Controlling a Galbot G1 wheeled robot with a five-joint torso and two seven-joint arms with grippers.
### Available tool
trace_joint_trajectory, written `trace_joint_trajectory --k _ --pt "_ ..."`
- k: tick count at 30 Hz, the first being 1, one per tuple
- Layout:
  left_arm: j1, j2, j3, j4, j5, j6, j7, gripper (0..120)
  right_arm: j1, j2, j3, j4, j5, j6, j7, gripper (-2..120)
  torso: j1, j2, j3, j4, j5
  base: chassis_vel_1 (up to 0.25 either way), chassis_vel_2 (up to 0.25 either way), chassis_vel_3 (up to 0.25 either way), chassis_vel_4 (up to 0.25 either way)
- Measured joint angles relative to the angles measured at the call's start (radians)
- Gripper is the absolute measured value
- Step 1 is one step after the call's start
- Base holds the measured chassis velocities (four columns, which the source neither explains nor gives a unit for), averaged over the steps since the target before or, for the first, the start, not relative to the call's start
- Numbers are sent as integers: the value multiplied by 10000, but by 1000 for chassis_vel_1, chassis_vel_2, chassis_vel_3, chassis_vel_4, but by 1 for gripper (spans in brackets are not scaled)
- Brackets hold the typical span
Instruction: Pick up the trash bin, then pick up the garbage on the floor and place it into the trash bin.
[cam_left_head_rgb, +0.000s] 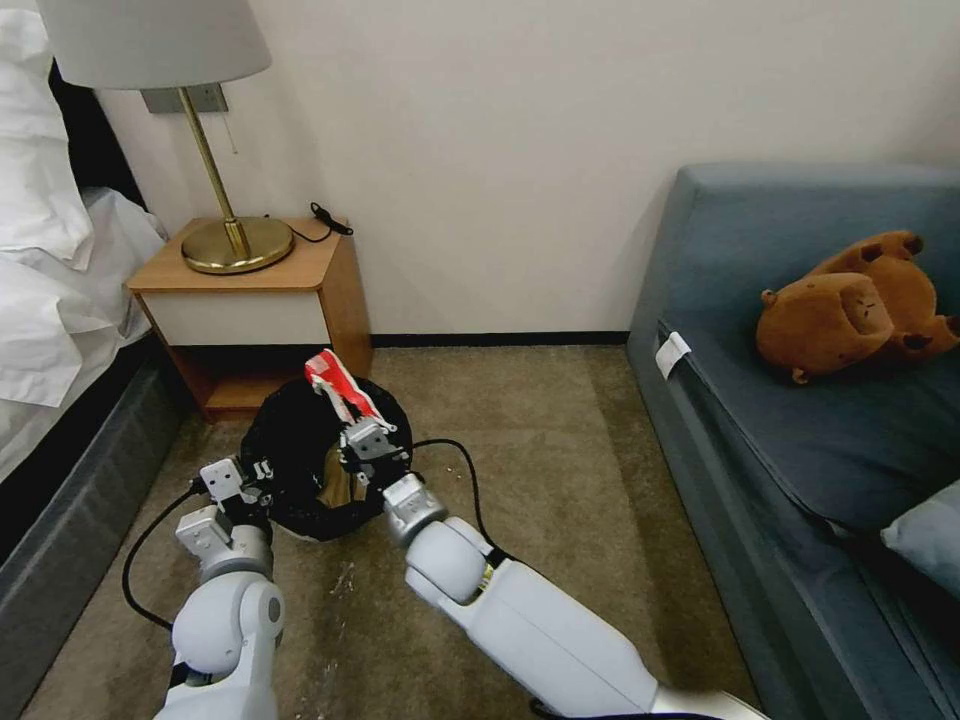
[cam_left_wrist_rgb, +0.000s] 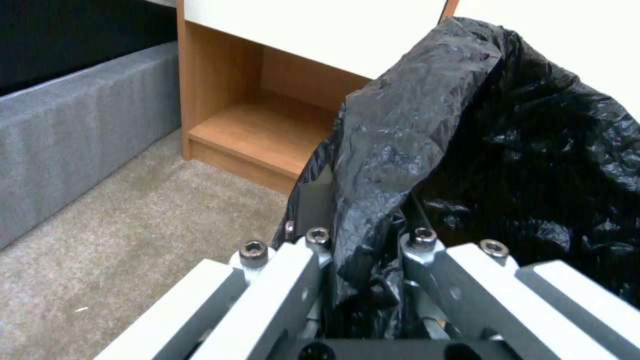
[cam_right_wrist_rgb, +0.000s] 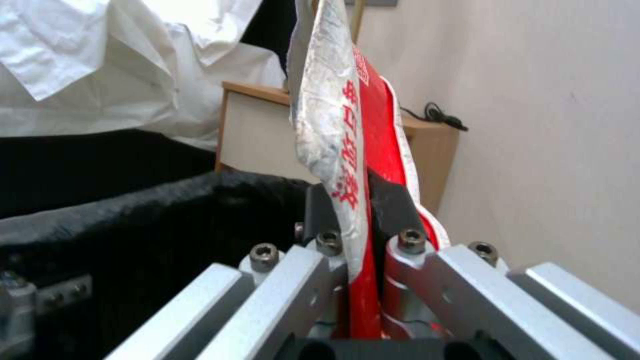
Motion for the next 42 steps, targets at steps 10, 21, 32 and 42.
trace_joint_trajectory --k 10,21,32,42 --pt "-76 -35 38 63 54 0 0 4 -266 368 -103 -455 -574 292 153 7 0 0 -1 -1 0 0 0 0 0" --pt "-21 -60 94 145 155 -47 31 4 -930 562 28 -439 -825 277 280 57 0 0 -1 -1 1 0 0 0 0" --pt "-53 71 7 123 154 -39 52 4 -175 104 592 172 -603 -179 262 94 0 0 -1 -2 2 0 0 0 0" --pt "-59 183 -219 110 -14 -21 87 4 939 -1149 2030 -143 -972 -987 -239 100 0 0 0 -3 3 0 0 0 0"
